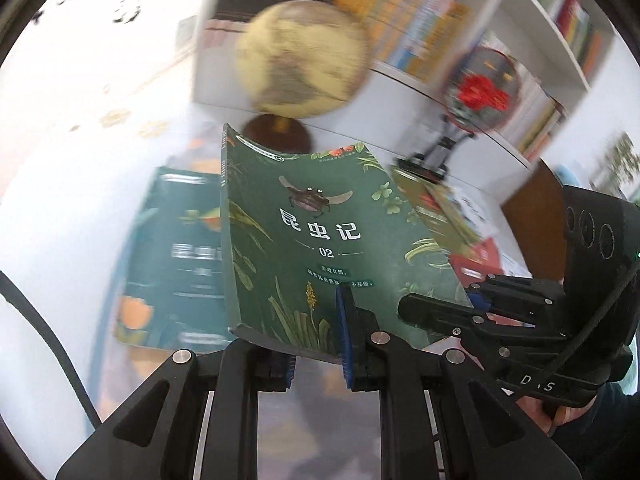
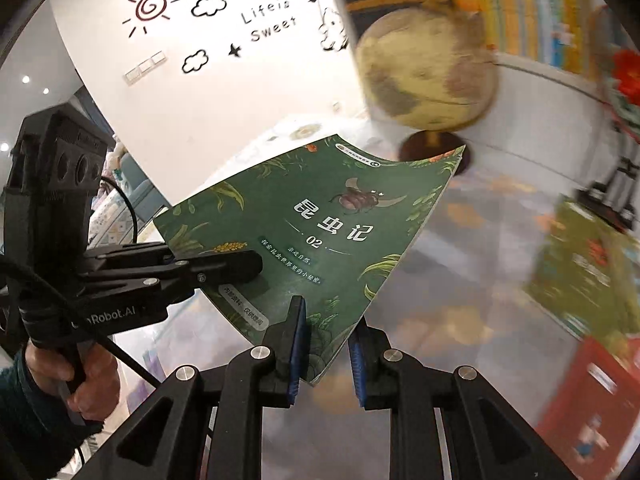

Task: Organize books

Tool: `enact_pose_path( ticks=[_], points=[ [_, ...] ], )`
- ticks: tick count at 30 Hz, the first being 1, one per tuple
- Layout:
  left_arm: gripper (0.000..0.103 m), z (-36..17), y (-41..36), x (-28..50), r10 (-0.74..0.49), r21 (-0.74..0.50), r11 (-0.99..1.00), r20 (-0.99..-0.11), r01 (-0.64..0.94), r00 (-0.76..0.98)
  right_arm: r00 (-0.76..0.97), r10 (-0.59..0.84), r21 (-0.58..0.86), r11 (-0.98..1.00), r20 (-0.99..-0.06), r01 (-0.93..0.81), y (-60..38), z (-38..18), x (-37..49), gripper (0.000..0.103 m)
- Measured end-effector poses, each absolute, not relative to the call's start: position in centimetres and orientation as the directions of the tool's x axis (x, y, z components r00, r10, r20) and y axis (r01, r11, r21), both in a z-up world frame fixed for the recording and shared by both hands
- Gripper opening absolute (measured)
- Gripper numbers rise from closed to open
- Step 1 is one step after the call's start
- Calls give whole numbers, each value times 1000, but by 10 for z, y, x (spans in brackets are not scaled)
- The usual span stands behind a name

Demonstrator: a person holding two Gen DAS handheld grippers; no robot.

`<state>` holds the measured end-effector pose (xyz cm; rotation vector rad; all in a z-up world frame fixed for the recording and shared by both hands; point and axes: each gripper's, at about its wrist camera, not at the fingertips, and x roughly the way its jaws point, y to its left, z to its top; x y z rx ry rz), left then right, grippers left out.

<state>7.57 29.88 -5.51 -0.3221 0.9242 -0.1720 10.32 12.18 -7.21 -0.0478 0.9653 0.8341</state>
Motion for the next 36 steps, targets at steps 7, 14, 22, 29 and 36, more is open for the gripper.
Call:
enact_pose_path(
  ticks=[7,14,22,29,36],
  points=[
    [14,-89,349,91,-284,-377,925,-762,-42,582,231,584,336,699,-779,-631,190,-102,135,19],
    [16,-114,368,89,-321,-434,898,-762,-76,562,195,562,364,723,-804,-587,197,-113,154,20],
    [32,-139,391,82,-292,-435,878,-816,-199,499,139,532,382,744,-836,-549,212,-129,154,27],
    [34,-140,419,54,-193,-392,848,-856,-357,480,96,473,366,781,-876,-506,209,-145,147,47],
    [34,-107,395,41,-42,-214,928,-873,-304,487,163,467,388,848,-869,-361,135,-141,124,47]
  ],
)
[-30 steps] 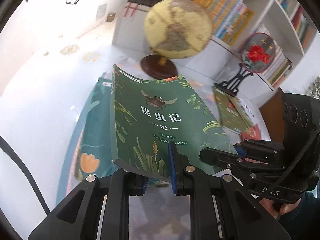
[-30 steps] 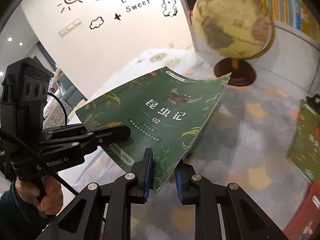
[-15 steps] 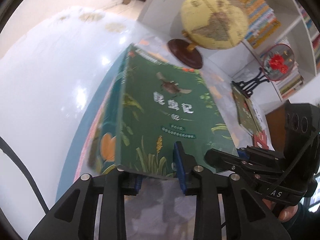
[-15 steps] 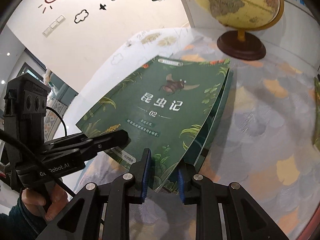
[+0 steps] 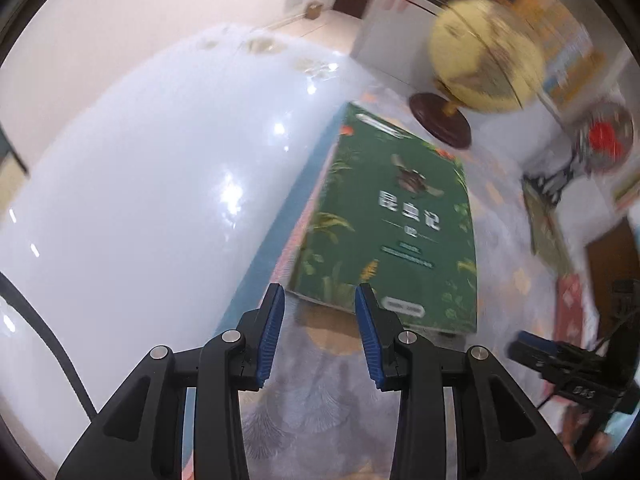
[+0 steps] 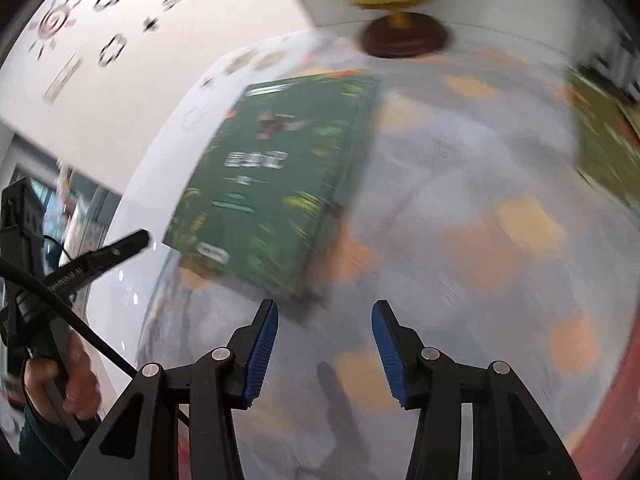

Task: Organize books

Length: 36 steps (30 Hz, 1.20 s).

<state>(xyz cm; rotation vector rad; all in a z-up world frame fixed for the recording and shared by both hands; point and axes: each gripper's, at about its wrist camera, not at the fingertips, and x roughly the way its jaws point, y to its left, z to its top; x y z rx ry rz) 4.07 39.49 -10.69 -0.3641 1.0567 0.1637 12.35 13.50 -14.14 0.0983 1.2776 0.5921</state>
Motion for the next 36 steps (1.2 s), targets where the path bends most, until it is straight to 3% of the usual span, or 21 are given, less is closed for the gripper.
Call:
enact_pose_path(
  ticks=[3,11,16,21,28,33,36],
  points=[
    [34,-93,351,56,-85,-191,966,-870,-174,486,192,441,385,883,-877,-269,88,-144,103,47],
    [34,-75,186,85,-388,-323,920,-837,223,387,361,343,375,927,-867,20,-62,-124,53,47],
    [34,-89,77,85,-449,-330,854,-858,402,250,441,270,368,917,-856,154,-148,-115,46,47],
    [34,-113,15,85,-430,-327,844,-886,424,173,430,256,371,905,-866,208,-206,-118,39,47],
    [34,-144,-8,87,-360,-296,900,-919,319,161,359,251,316,939,-899,137,-212,-142,43,47],
    [34,-157,-9,83,-323,-281,929,-934,242,155,277,286,328,937,-918,121,-217,-164,47,32],
    [34,-164,-11,82,-295,-257,941,-942,219,158,257,306,343,932,-917,115,-217,-174,48,31]
  ],
)
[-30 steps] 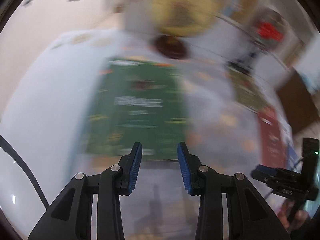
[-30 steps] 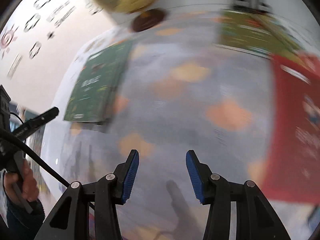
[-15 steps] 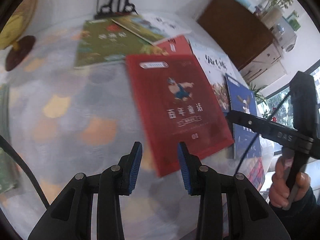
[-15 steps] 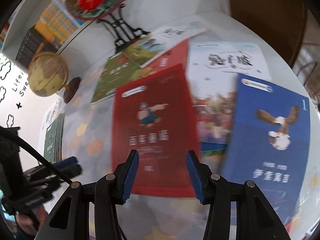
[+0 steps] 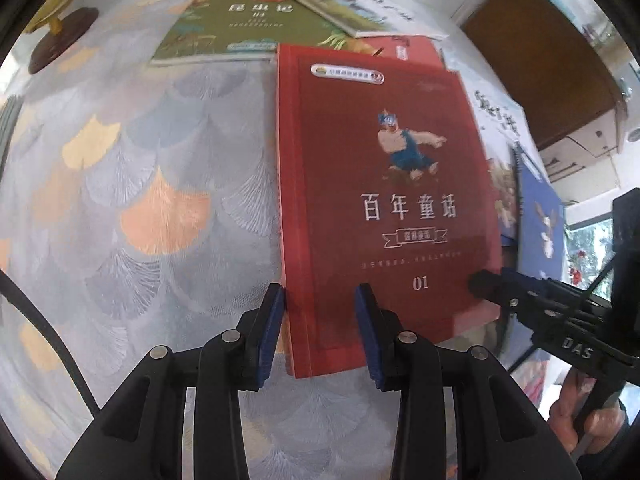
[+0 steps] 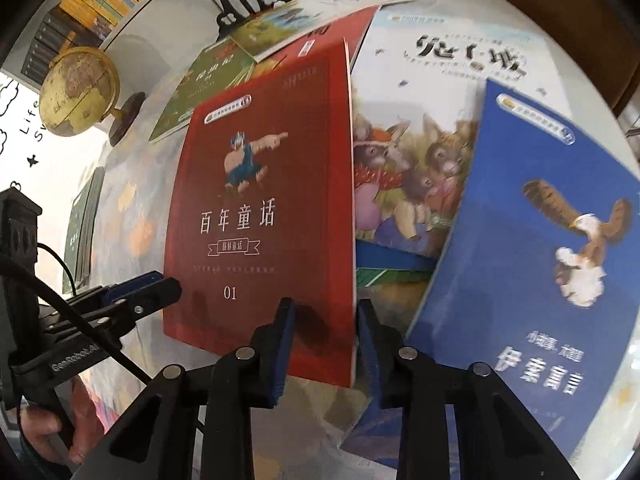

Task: Organize books

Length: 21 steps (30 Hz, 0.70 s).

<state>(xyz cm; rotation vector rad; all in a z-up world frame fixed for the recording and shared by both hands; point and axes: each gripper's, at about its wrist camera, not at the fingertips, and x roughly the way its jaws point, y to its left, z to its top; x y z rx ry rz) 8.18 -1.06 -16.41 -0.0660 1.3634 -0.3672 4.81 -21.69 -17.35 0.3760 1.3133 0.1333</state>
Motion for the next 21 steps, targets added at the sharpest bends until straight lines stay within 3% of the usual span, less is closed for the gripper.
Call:
enact_pose_path(
  ticks=[5,10,17,19,21],
  points=[
    [49,-165,-8,81,-350,-320,929,-922,186,165,269,360,390,919,-893,63,-223,-175,49,31],
    [49,-164,-6,77,-334,-305,935,-930,183,155,221,440,463,884,-871,67,-236,-179,42,25],
    [50,-166,-16,74,-290,-255,941,-946,223,145,221,466,479,877,-857,10,-228,-182,44,28],
    [50,-163,-10,74,-327,-292,931,-934,217,147,228,509,528,849,-830,26,-235,-184,46,28],
    [50,-152,1,71,-438,-403,892,-882,206,173,230,578,606,793,-783,69,-248,-192,46,28]
  ],
)
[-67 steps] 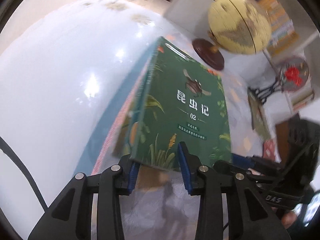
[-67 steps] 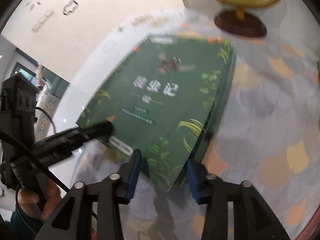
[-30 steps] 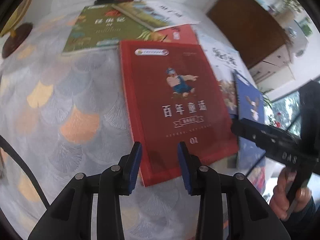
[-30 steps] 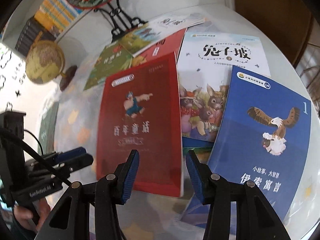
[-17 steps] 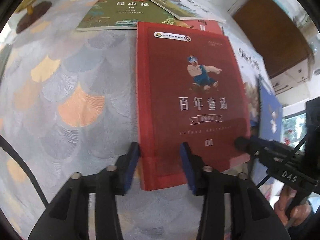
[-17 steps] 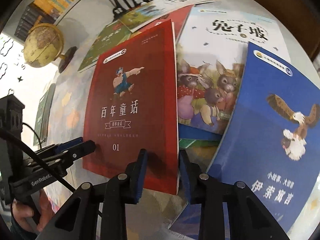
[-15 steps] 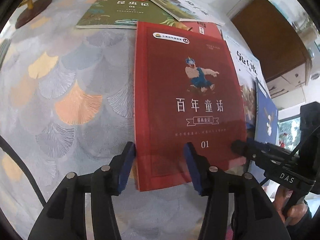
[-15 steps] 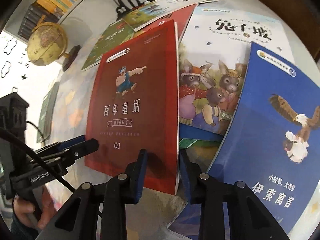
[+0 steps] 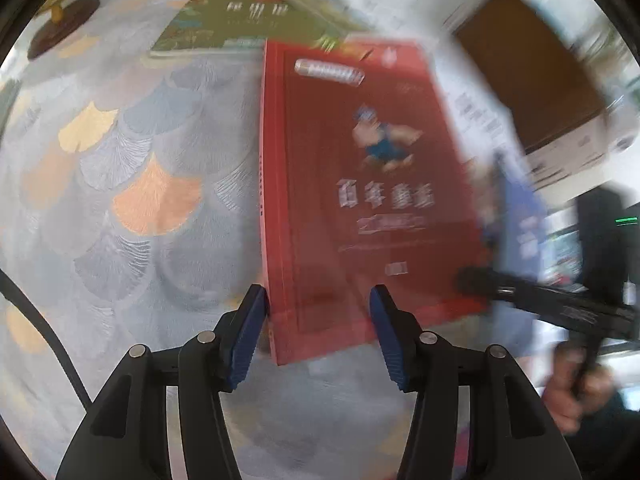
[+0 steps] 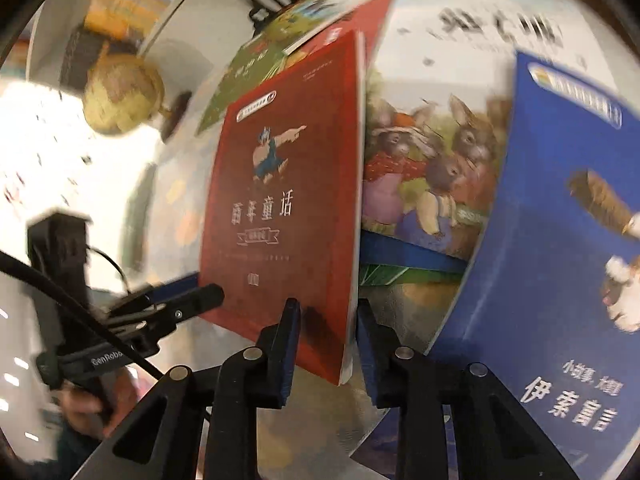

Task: Organize books

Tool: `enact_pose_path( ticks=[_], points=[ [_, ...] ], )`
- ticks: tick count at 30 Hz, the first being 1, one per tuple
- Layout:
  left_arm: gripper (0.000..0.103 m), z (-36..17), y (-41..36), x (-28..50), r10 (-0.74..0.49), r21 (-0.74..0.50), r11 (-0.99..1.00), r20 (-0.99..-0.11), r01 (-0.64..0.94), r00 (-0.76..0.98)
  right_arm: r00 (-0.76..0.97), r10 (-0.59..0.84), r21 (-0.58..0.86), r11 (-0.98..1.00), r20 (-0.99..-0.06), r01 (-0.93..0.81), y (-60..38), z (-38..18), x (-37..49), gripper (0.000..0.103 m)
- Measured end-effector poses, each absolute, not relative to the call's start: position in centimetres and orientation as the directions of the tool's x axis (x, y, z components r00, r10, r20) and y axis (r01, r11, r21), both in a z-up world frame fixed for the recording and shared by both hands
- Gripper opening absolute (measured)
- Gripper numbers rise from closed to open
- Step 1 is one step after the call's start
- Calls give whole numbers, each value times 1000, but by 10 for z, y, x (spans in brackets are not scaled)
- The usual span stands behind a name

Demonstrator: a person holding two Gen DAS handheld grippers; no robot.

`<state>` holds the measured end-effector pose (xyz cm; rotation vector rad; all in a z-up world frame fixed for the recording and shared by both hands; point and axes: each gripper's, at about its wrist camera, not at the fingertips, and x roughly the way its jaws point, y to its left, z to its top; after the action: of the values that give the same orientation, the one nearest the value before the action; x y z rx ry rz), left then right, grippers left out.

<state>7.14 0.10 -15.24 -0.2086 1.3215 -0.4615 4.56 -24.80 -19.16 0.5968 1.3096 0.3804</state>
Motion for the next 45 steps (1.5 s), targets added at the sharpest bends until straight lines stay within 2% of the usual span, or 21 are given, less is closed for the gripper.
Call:
enact_pose_path(
  ticks=[3,5,9,12,14,16,18,21,23,26,28,32,35,38,41,45],
  points=[
    [50,-127,25,65,-660,-630,751,-711,199,241,231,659,694,708,-716,130,-264,-203,46,27],
    [50,-124,30,68,-706,-680,707,-662,194,253,226,671,704,698,-706,127,-264,-204,47,27],
    [48,-153,17,74,-659,-640,752,-724,159,203,219,669,700,705,-710,115,-264,-202,47,27],
    [37,-169,7,73,-633,-616,774,-752,145,186,216,665,695,710,-715,113,-261,-202,49,27],
    [17,-173,5,72,-631,-619,775,-751,125,192,214,657,686,719,-722,107,-260,-201,48,27],
    [12,-170,10,72,-695,-690,717,-693,102,193,209,643,671,734,-737,105,-255,-198,51,28],
    [13,-163,19,73,-773,-777,625,-604,74,192,197,632,657,747,-749,100,-253,-194,52,36],
    [13,-161,29,76,-880,-892,452,-441,23,178,214,688,716,692,-693,91,-254,-184,53,63],
    [13,-164,27,78,-900,-913,408,-402,-1,166,246,754,790,605,-609,102,-259,-184,55,63],
    [13,-172,26,80,-880,-893,449,-448,-29,157,285,788,837,530,-546,138,-266,-187,57,43],
    [13,-176,26,80,-856,-867,497,-498,-40,138,304,779,834,537,-548,126,-269,-183,57,22],
    [14,-169,6,77,-733,-733,678,-670,52,116,305,680,719,695,-667,22,-248,-162,56,16],
    [15,-148,-15,72,-586,-558,808,-794,187,163,306,531,514,846,-790,-141,-210,-142,49,16],
    [16,-129,-26,68,-489,-422,861,-842,285,229,328,468,409,882,-821,-236,-192,-130,43,16],
    [16,-110,-31,60,-423,-314,880,-858,356,290,327,478,396,872,-815,-288,-184,-119,42,16],
    [17,-97,-11,53,-416,-296,885,-849,359,326,317,486,368,855,-814,-365,-172,-105,37,17]
  ],
)
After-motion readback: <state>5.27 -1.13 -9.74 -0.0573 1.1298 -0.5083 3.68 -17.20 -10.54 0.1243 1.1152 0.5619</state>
